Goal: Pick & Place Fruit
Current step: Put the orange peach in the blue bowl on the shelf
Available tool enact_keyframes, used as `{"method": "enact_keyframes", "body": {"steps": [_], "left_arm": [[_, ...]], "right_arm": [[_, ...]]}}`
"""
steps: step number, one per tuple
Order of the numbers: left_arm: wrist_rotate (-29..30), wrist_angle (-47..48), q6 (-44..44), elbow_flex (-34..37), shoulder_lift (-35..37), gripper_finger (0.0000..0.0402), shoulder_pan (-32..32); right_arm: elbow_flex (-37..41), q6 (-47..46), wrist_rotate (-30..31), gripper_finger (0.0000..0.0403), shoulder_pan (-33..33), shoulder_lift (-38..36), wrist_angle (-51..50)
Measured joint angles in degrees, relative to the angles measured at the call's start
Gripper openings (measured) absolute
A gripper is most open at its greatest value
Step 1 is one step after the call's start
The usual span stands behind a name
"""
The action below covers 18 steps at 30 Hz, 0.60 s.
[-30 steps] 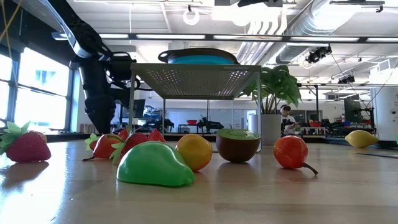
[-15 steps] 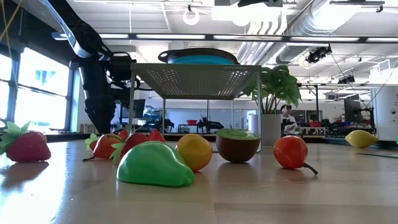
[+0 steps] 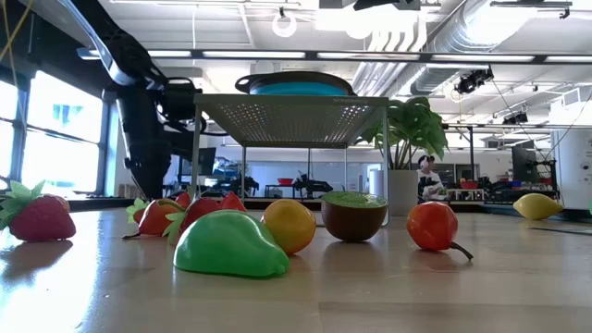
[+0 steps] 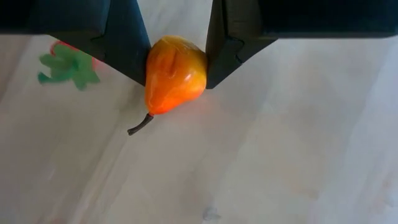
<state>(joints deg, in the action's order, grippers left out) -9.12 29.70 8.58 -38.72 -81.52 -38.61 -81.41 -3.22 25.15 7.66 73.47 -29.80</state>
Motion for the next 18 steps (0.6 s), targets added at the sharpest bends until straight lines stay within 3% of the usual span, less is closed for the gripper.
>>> {"method": "enact_keyframes", "body": {"steps": [8,14,18], "left_arm": [[-0.3,5.2,0.0,0.0,5.5,0.0129,0.0],[-0.3,5.4,-3.8,-0.4,14.2,0.0129,0.0],[2.4,7.6,-6.5,-4.2,20.0,0.0129,0.0]], "right_arm": [[0.0,0.0,0.0,0.0239,0.0,0.0,0.0],[0.0,0.0,0.0,0.0239,0.0,0.0,0.0],[0.0,0.0,0.0,0.0239,0.0,0.0,0.0]]}}
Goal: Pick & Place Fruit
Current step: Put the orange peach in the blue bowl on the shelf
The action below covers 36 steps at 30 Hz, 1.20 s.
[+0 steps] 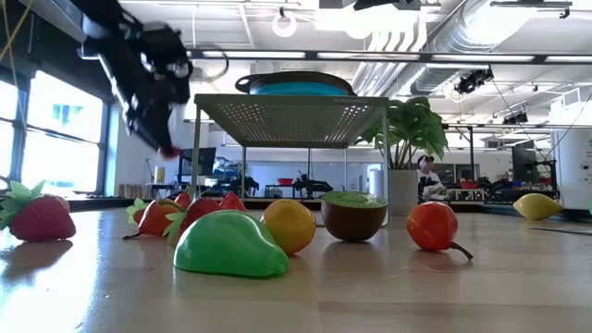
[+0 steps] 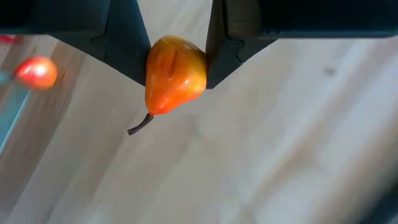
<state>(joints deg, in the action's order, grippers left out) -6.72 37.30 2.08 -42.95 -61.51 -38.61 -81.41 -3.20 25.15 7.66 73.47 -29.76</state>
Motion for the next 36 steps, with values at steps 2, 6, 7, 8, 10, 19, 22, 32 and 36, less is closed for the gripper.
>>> {"method": "enact_keyframes", "body": {"steps": [2,6,7,8,10,19,22,32,36], "left_arm": [[1.1,0.9,-1.0,-2.7,2.3,0.0129,0.0],[2.3,0.9,-3.5,-9.2,5.6,0.0129,0.0],[2.4,0.7,-4.4,-11.0,5.9,0.0129,0.0],[2.6,0.8,-5.4,-12.7,6.0,0.0129,0.0],[2.6,1.0,-7.2,-16.1,6.0,0.0129,0.0],[-1.0,-0.8,-14.2,-24.7,5.0,0.0129,0.4],[-1.3,-2.2,-14.5,-25.4,4.1,0.0129,3.0],[5.1,-14.6,-14.4,-25.5,-3.2,0.0129,14.4],[8.5,-17.4,-14.0,-25.5,-6.6,0.0129,16.8]], "right_arm": [[0.0,0.0,0.0,0.0239,0.0,0.0,0.1],[0.0,0.0,0.0,0.0239,0.0,0.0,0.4],[0.0,0.0,0.0,0.0239,0.0,0.0,0.4],[0.0,0.0,0.0,0.0239,0.0,0.0,0.4],[0.0,0.0,0.1,0.0239,0.0,0.0,0.4],[0.0,1.5,1.0,0.0239,0.0,0.0,0.4],[0.0,1.8,2.4,0.0239,0.0,0.0,0.4],[0.0,2.0,3.5,0.0239,0.0,0.0,0.4],[0.0,2.0,3.4,0.0239,0.0,0.0,0.4]]}}
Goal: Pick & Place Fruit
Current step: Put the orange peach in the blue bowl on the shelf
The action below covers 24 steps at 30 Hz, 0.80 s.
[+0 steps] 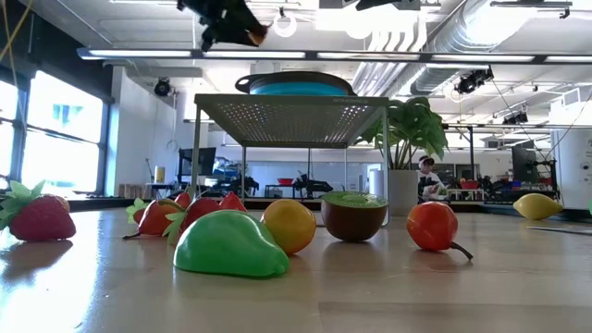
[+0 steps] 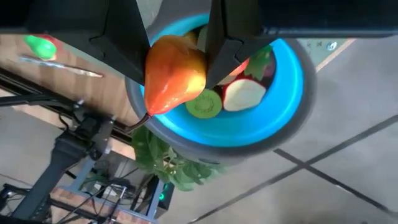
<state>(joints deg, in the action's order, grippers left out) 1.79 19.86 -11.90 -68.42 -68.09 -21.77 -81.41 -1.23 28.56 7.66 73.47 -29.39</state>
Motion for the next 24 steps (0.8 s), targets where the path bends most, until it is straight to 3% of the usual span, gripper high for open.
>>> {"method": "enact_keyframes", "body": {"steps": [9,24], "left_arm": [[5.7,-3.1,3.1,0.0,-5.0,0.0129,4.8],[16.2,-3.3,7.5,0.0,-6.5,0.0129,9.0]], "right_arm": [[0.0,0.0,-0.1,0.0239,0.0,0.0,-0.2],[0.0,0.0,-0.2,0.0239,0.0,0.0,-0.3]]}}
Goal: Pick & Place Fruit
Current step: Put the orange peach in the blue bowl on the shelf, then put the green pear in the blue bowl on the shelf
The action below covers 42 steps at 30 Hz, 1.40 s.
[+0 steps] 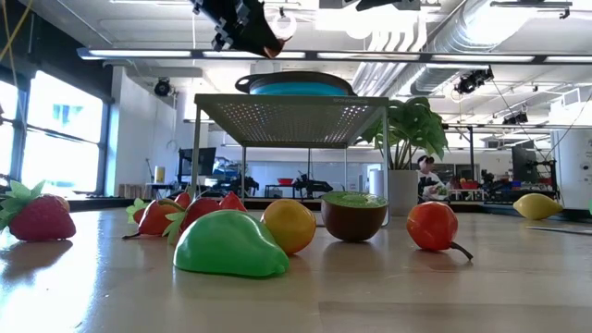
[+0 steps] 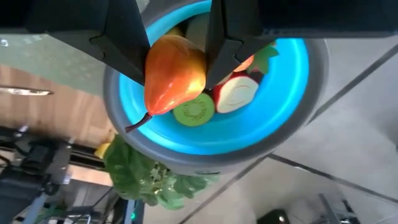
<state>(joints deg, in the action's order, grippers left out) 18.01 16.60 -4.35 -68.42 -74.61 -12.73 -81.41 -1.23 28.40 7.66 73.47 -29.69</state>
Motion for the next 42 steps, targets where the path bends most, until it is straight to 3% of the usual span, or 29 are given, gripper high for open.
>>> {"method": "enact_keyframes", "body": {"steps": [9,23,34,42], "left_arm": [[2.2,-3.2,-0.4,0.0,-5.9,0.0129,0.0],[2.0,-4.9,-1.1,0.0,-6.1,0.0131,0.0],[2.1,-5.0,-3.0,0.0,-6.1,0.0212,0.0],[2.1,-3.6,-3.0,0.1,-1.7,0.0214,0.0]], "right_arm": [[0.0,0.0,0.0,0.0239,0.0,0.0,-0.1],[0.0,0.0,0.0,0.0239,0.0,0.0,-0.2],[0.0,0.0,0.0,0.0239,0.0,0.0,-0.2],[0.0,-0.9,-1.1,0.0239,0.0,0.0,-0.4]]}}
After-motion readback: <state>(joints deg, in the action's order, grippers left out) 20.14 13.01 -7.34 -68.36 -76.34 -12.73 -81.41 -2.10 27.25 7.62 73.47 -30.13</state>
